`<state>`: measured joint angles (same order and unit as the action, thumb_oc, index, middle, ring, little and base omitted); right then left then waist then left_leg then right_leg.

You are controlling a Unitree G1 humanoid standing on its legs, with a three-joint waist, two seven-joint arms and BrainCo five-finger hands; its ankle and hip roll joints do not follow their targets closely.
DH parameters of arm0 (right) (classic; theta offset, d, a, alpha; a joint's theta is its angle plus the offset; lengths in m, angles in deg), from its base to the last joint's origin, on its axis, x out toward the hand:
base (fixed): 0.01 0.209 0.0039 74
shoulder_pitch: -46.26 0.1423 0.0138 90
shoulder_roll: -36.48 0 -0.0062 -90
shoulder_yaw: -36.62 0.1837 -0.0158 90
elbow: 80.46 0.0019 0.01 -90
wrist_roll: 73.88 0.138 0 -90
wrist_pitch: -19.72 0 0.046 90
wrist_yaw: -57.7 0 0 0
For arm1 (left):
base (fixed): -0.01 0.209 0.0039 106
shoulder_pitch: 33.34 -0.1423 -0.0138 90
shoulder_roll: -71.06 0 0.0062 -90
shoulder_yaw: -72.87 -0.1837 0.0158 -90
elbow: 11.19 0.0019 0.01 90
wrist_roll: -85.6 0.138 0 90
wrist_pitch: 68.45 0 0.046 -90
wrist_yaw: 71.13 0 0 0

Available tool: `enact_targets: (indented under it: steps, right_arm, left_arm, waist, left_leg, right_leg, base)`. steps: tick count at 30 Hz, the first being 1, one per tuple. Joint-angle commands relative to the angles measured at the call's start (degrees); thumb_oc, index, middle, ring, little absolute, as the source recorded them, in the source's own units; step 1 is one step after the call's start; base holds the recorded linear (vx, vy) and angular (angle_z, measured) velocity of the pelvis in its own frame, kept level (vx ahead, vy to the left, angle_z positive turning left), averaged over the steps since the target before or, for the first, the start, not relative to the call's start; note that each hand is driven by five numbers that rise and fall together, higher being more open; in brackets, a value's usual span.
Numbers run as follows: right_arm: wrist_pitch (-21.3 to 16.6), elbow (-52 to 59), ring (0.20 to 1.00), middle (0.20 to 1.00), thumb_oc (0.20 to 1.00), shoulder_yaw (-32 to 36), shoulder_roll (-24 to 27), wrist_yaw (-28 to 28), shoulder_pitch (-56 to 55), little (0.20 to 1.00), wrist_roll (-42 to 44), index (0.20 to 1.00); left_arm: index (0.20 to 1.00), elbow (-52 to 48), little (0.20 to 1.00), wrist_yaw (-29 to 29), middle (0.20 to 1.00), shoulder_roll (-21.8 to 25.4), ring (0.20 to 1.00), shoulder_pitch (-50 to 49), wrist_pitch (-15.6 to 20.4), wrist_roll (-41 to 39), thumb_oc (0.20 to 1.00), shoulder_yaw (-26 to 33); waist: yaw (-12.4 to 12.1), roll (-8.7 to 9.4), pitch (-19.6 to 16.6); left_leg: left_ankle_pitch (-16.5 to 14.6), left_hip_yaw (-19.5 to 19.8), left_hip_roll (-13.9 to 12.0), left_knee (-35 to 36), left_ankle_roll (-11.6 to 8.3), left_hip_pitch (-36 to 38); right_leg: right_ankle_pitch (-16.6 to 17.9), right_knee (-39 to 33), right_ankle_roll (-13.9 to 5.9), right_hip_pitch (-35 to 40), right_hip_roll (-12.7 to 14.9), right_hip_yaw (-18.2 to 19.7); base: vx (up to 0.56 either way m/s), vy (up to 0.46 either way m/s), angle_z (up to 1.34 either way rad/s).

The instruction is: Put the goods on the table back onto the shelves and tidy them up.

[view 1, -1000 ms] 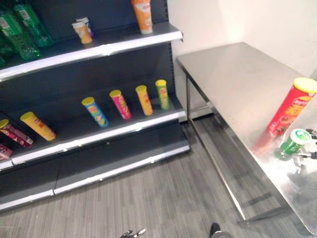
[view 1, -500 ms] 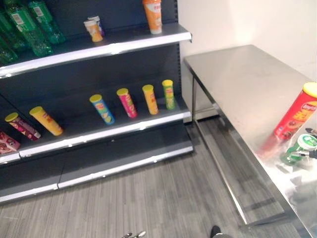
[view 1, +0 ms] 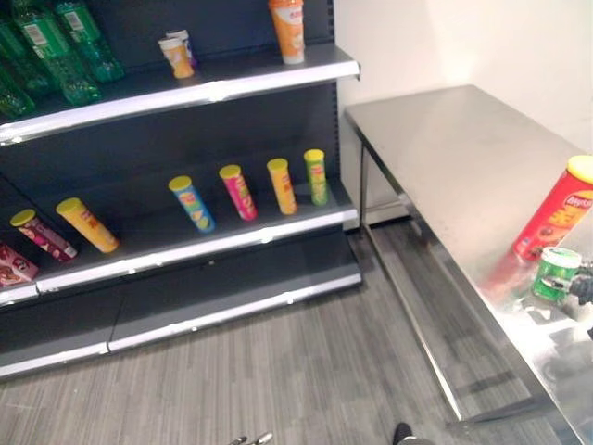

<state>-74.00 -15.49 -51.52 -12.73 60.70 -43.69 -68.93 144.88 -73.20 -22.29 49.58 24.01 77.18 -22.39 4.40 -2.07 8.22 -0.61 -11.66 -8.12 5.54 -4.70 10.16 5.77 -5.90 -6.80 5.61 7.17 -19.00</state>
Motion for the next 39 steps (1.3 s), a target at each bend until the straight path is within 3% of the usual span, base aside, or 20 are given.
enact_targets:
  steps: [1,2,13,16,18,21,24,25,26,27,29,30,32,35,39]
  right_arm:
    - [-1.8,3.6,0.2,0.2,0.2,2.6,0.9,-2.5,2.6,0.2,-0.8,0.2]
    - [-2.5,7.9,0.2,0.2,0.2,8.0,-0.6,-4.9,-0.2,0.2,-1.2,0.2]
    - [-7.3,23.3,0.2,0.2,0.2,20.3,-8.3,-9.4,-4.6,0.2,1.1,0.2]
    - [-8.6,26.9,0.2,0.2,0.2,20.3,-9.1,-9.0,-3.0,0.2,2.4,0.2]
    - [-9.4,29.7,0.2,0.2,0.2,19.9,-9.5,-8.3,-1.3,0.2,4.4,0.2]
    - [-10.0,31.6,0.2,0.2,0.2,19.9,-9.7,-8.5,-0.5,0.2,5.1,0.2]
    - [-9.9,34.2,0.2,0.2,0.2,19.7,-9.8,-7.6,0.1,0.2,5.0,0.2]
    - [-9.9,34.2,0.2,0.2,0.2,19.7,-9.8,-7.6,0.0,0.2,5.0,0.2]
    - [-10.1,34.0,0.2,0.2,0.2,19.7,-8.9,-8.0,0.3,0.2,5.4,0.2]
    - [-10.1,34.0,0.2,0.2,0.2,19.7,-8.9,-8.0,0.3,0.2,5.4,0.2]
    - [-10.1,34.4,0.2,0.2,0.2,20.3,-8.3,-8.4,-0.2,0.2,5.1,0.2]
    - [-9.9,35.1,0.2,0.2,0.2,20.4,-8.0,-8.1,-0.6,0.2,5.2,0.2]
    - [-10.0,35.6,0.2,0.2,0.2,20.6,-8.4,-8.4,-0.7,0.2,5.0,0.2]
    - [-9.6,35.3,0.2,0.2,0.2,19.8,-8.6,-8.5,0.3,0.2,4.5,0.2]
    - [-8.7,34.9,0.2,0.2,0.2,17.5,-8.9,-9.0,3.0,0.2,2.7,0.2]
  left_arm:
    - [1.0,1.6,1.0,0.9,1.0,3.2,1.0,3.4,0.7,-0.5,1.0,-0.4]
    - [1.0,1.5,1.0,1.3,1.0,2.9,1.0,3.1,0.7,-0.2,1.0,0.6]
    - [1.0,0.3,1.0,1.5,1.0,2.4,1.0,2.6,1.1,0.9,1.0,1.6]
    - [1.0,-1.1,1.0,1.1,1.0,2.8,1.0,2.6,1.4,0.5,1.0,1.5]
    - [1.0,-2.7,1.0,1.1,1.0,3.0,1.0,3.1,1.7,-0.4,1.0,0.9]
    - [1.0,-3.5,1.0,1.5,1.0,3.0,1.0,3.8,1.9,-1.7,1.0,0.6]
    - [1.0,-2.8,1.0,1.5,1.0,2.4,1.0,3.5,2.1,-1.7,1.0,0.7]
    - [1.0,-2.7,1.0,1.5,1.0,2.4,1.0,3.5,2.1,-1.7,1.0,0.7]
    - [1.0,-2.4,1.0,1.6,1.0,2.6,1.0,4.0,2.3,-0.9,1.0,0.3]
    - [1.0,-2.4,1.0,1.6,1.0,2.6,1.0,4.0,2.3,-0.9,1.0,0.3]
    - [1.0,-2.5,1.0,1.9,1.0,3.0,1.0,4.5,2.5,-0.2,1.0,0.2]
    - [1.0,-3.3,1.0,1.9,1.0,3.3,1.0,4.3,2.6,0.0,1.0,0.2]
    - [1.0,-3.2,1.0,2.1,1.0,3.2,1.0,4.2,2.7,0.4,1.0,0.2]
    - [1.0,-3.0,1.0,2.3,1.0,3.3,1.0,4.5,2.8,1.2,1.0,-0.2]
    - [1.0,-2.7,1.0,3.0,1.0,4.6,1.0,5.2,2.8,1.4,1.0,0.1]
  waist:
    - [-1.0,3.91,0.5]
    - [-0.5,3.7,0.5]
    - [0.3,2.94,0.4]
    - [-0.1,3.08,1.1]
    - [-0.8,3.5,2.5]
    - [-1.2,4.13,3.8]
    - [-0.7,3.63,3.3]
    - [-0.8,3.62,3.2]
    - [-0.5,3.21,2.9]
    - [-0.5,3.19,2.9]
    - [0.0,2.77,2.6]
    - [0.1,1.56,1.8]
    - [0.2,0.9,1.2]
    - [-0.1,1.05,0.4]
    - [-1.3,3.14,0.2]
  left_leg:
    - [1.9,-5.0,-3.2,-1.1,-5.09,0.2]
    - [1.8,-5.1,-3.4,-1.1,-5.08,0.2]
    - [1.7,-5.0,-4.4,-2.6,-5.21,-0.1]
    - [0.3,-3.6,-4.8,-7.7,-5.24,-2.4]
    - [0.0,-0.2,-4.0,-13.4,-5.25,-6.3]
    - [2.2,2.4,-4.0,-20.2,-6.27,-12.1]
    - [4.1,-0.7,-8.8,-11.9,-6.28,-10.5]
    - [4.5,-0.9,-8.8,-11.2,-6.32,-10.3]
    - [8.6,-3.0,-11.9,-5.1,-6.88,-10.7]
    - [8.8,-3.1,-11.9,-4.7,-6.89,-10.5]
    - [11.4,-6.1,-14.3,-1.2,-7.7,-11.7]
    - [11.9,-7.8,-15.3,-0.6,-8.43,-11.6]
    - [11.7,-7.8,-15.0,-0.6,-8.68,-11.3]
    - [10.6,-9.0,-12.5,-1.7,-8.07,-11.1]
    - [5.6,-10.2,-7.3,-5.2,-4.42,-11.3]
  right_leg:
    - [-10.5,1.4,0.25,4.8,-2.0,0.4]
    - [-10.7,1.3,0.35,4.7,-2.1,0.6]
    - [-11.5,1.0,0.97,4.8,-3.2,1.3]
    - [-11.8,0.9,1.45,4.6,-3.3,1.8]
    - [-11.9,0.9,2.01,4.6,-3.2,2.0]
    - [-12.4,0.9,2.41,5.2,-2.7,0.8]
    - [-12.0,0.9,0.86,5.0,-1.8,-0.7]
    - [-11.9,0.9,0.87,4.9,-1.8,-0.6]
    - [-11.9,0.9,-0.06,4.2,-1.0,-1.4]
    - [-11.9,0.9,-0.05,4.2,-1.0,-1.4]
    - [-12.5,0.9,-0.93,4.4,-0.4,-2.0]
    - [-12.8,0.9,-1.68,4.9,0.1,-2.3]
    - [-12.8,0.9,-2.15,5.3,0.5,-2.1]
    - [-11.6,1.1,-3.66,6.4,3.5,-1.9]
    - [-9.7,6.0,-5.54,4.6,10.4,-0.7]
  base:
    - [0.0,-0.032,0.0]
    - [0.0,0.0,0.0]
    - [-0.01,-0.034,-0.01]
    - [-0.05,-0.062,-0.01]
    - [-0.1,-0.063,0.03]
    - [-0.06,0.007,0.27]
    - [0.06,0.155,0.55]
    - [0.06,0.22,0.31]
    - [0.04,0.142,0.12]
    - [0.07,0.232,0.11]
    - [0.13,0.258,0.35]
    - [0.15,0.265,0.43]
    - [0.15,0.269,0.2]
    - [0.16,0.342,-0.04]
    - [0.11,0.371,0.13]
